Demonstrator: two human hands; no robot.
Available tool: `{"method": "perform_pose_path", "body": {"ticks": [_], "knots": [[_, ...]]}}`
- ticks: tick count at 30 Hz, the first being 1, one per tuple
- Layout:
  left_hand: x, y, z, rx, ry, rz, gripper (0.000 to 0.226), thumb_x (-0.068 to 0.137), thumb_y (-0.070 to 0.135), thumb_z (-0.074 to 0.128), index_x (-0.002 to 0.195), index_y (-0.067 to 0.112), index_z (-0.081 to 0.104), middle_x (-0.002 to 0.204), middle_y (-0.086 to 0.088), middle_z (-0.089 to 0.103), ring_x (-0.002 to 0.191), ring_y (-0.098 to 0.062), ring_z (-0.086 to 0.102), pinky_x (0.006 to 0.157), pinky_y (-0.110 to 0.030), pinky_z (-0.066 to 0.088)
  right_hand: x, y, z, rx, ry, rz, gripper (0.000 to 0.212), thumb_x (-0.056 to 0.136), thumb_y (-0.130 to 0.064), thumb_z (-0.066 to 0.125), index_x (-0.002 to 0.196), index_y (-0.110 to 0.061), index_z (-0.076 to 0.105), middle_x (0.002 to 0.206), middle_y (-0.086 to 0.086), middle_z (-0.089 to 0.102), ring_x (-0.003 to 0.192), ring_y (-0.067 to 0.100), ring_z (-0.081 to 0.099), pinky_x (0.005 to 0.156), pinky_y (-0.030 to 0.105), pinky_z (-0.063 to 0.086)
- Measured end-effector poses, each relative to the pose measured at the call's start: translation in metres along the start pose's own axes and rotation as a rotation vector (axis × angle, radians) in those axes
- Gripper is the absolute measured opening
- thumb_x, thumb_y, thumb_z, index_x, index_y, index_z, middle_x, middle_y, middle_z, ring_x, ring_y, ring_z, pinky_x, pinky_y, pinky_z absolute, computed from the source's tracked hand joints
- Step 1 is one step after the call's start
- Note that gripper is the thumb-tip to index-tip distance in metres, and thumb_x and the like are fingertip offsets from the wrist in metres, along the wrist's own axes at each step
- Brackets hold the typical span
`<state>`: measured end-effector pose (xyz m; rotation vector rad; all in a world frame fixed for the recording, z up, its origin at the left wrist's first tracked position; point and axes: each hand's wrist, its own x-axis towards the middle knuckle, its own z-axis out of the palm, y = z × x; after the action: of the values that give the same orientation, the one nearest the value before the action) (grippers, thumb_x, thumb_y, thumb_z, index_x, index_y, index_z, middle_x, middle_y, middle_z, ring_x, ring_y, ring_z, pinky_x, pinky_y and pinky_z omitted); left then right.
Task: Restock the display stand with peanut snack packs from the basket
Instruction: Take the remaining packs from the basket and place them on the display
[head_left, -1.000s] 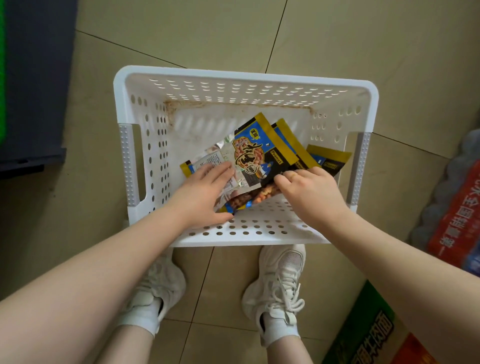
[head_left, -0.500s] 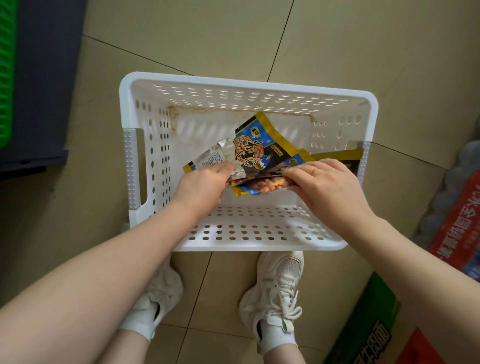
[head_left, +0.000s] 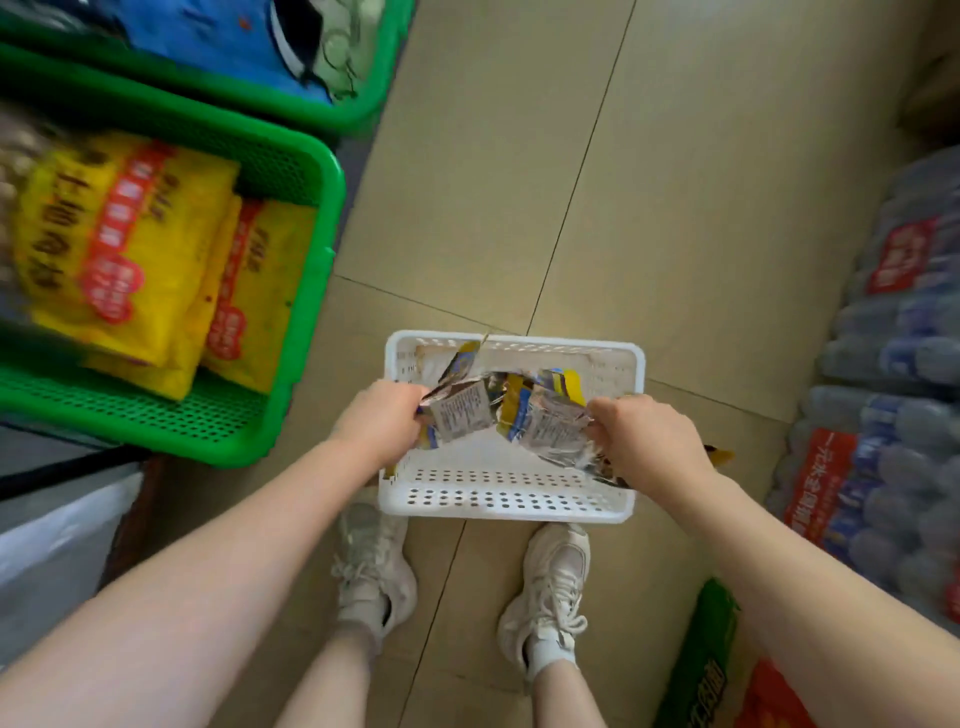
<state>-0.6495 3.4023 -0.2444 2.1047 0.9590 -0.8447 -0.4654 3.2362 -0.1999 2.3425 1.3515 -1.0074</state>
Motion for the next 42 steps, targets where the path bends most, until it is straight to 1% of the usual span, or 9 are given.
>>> {"method": "perform_pose_path", "body": {"ticks": [7,12,14,19,25,29,33,39,42], "knots": [[-0.178,0.063,-0.151,-0.109,0.379,-0.101,0.024,0.087,0.031,0.058,0.105,0.016,0.061,0.098,-0.02,0.068,0.094,-0.04,0.061,0.069,-0.041,0.047,-0.119,-0.024,-0.196,0.395,0.055,0.148,0.03,0.087,-0.026,0.055,0.063,-0.015,0.039,0.083,0.014,0.056,0.079,0.03,0.054,0.064,0.028,0.035],[-0.314,0.105,-0.232,-0.111,0.642,-0.193,0.033,0.089,0.034,0.057,0.117,0.019,0.058,0.103,-0.021,0.067,0.097,-0.039,0.061,0.072,-0.041,0.048,-0.201,-0.05,-0.311,0.469,0.134,-0.114,0.026,0.084,-0.021,0.064,0.066,-0.019,0.045,0.063,-0.004,0.047,0.077,0.021,0.049,0.06,0.029,0.027],[-0.367,0.117,-0.246,-0.145,0.739,-0.278,0.032,0.088,0.035,0.057,0.115,0.018,0.06,0.102,-0.022,0.067,0.097,-0.039,0.062,0.071,-0.04,0.048,-0.229,-0.063,-0.342,0.436,0.21,-0.23,0.015,0.084,-0.022,0.064,0.093,-0.013,0.055,0.072,0.006,0.054,0.079,0.03,0.054,0.066,0.033,0.035],[-0.501,0.119,-0.247,-0.262,0.95,-0.439,0.032,0.088,0.035,0.058,0.103,0.006,0.061,0.089,-0.022,0.069,0.089,-0.037,0.064,0.067,-0.04,0.05,-0.307,-0.12,-0.402,0.31,0.343,-0.561,0.069,0.087,-0.019,0.06,0.144,-0.024,0.02,0.067,0.003,0.053,0.073,0.034,0.056,0.067,0.037,0.04],[-0.646,0.1,-0.228,-0.337,1.263,-0.597,0.032,0.088,0.032,0.06,0.091,-0.001,0.06,0.084,-0.024,0.066,0.083,-0.039,0.062,0.058,-0.033,0.034,-0.402,-0.219,-0.442,0.074,0.361,-0.878,0.015,0.093,-0.017,0.048,0.105,-0.025,0.053,0.074,0.007,0.061,0.065,0.027,0.054,0.062,0.037,0.047],[-0.734,0.08,-0.211,-0.411,1.433,-0.735,0.031,0.089,0.032,0.057,0.096,0.002,0.059,0.088,-0.027,0.063,0.089,-0.041,0.059,0.064,-0.038,0.039,-0.47,-0.298,-0.463,0.142,0.121,-0.926,0.018,0.086,-0.012,0.054,0.095,-0.008,0.07,0.094,0.012,0.068,0.087,0.025,0.064,0.067,0.02,0.049],[-0.817,0.043,-0.183,-0.452,1.6,-0.777,0.031,0.089,0.03,0.058,0.09,-0.001,0.056,0.078,-0.025,0.058,0.09,-0.044,0.058,0.061,-0.039,0.033,-0.532,-0.359,-0.455,0.373,-0.411,-0.953,0.023,0.094,-0.002,0.036,0.093,-0.002,0.059,0.078,0.011,0.076,0.062,0.014,0.07,0.061,0.02,0.056],[-0.934,-0.028,-0.127,-0.288,1.738,-0.844,0.031,0.087,0.027,0.062,0.097,-0.003,0.061,0.095,-0.033,0.064,0.093,-0.045,0.058,0.068,-0.043,0.041,-0.597,-0.456,-0.408,-0.042,0.321,-1.154,0.016,0.075,-0.021,0.075,0.075,-0.006,0.068,0.062,0.007,0.056,0.062,0.015,0.05,0.056,0.027,0.035],[-0.977,-0.065,-0.108,-0.297,1.735,-0.919,0.031,0.086,0.028,0.062,0.087,-0.003,0.06,0.093,-0.033,0.064,0.092,-0.046,0.059,0.066,-0.042,0.041,-0.634,-0.501,-0.379,-0.222,0.577,-1.057,0.021,0.072,-0.036,0.074,0.085,-0.019,0.073,0.089,0.011,0.067,0.092,0.025,0.06,0.077,0.032,0.042]]}}
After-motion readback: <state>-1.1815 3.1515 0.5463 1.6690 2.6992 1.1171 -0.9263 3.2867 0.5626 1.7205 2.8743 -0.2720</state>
